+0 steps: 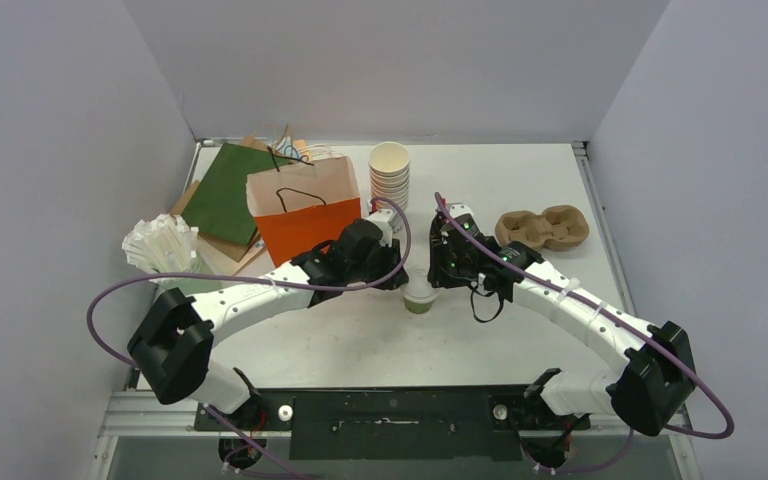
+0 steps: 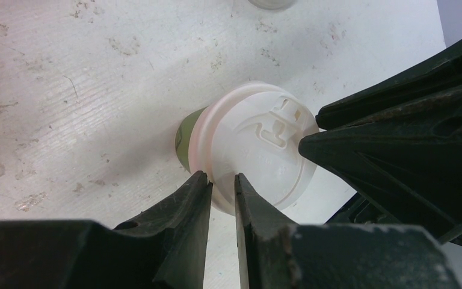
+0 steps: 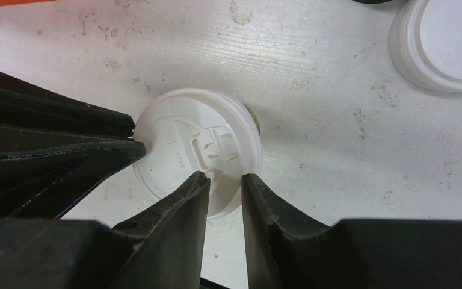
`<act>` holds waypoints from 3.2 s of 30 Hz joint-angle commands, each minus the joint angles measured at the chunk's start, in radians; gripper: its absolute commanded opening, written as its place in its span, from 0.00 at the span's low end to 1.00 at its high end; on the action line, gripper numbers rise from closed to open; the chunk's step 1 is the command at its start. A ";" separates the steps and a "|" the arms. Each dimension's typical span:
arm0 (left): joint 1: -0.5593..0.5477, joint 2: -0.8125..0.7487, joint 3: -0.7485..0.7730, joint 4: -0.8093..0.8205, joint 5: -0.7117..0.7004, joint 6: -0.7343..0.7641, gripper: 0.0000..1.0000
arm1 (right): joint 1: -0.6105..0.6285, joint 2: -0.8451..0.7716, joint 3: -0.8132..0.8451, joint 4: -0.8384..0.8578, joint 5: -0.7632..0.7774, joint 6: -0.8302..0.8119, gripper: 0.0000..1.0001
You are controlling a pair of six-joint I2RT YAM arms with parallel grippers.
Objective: Pack the takeout coffee
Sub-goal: Close the cup lid on the coffee cup.
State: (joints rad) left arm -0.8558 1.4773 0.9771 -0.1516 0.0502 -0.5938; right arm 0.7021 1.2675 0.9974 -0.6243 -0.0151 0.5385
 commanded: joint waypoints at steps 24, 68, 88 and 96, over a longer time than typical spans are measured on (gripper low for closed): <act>-0.013 0.039 0.054 -0.011 0.005 0.017 0.10 | 0.008 -0.008 -0.044 0.021 0.006 0.030 0.24; -0.024 0.041 -0.033 0.044 0.039 -0.023 0.10 | 0.007 -0.067 -0.239 0.105 -0.048 0.142 0.32; -0.028 0.039 -0.104 0.076 0.039 -0.044 0.10 | 0.006 -0.037 -0.202 0.086 -0.037 0.119 0.31; -0.028 0.030 -0.173 0.124 0.044 -0.069 0.11 | 0.007 -0.009 -0.190 0.088 -0.043 0.109 0.31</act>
State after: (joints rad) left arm -0.8566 1.4696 0.8738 0.0422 0.0387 -0.6365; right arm 0.6998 1.1923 0.8341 -0.4690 -0.0063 0.6479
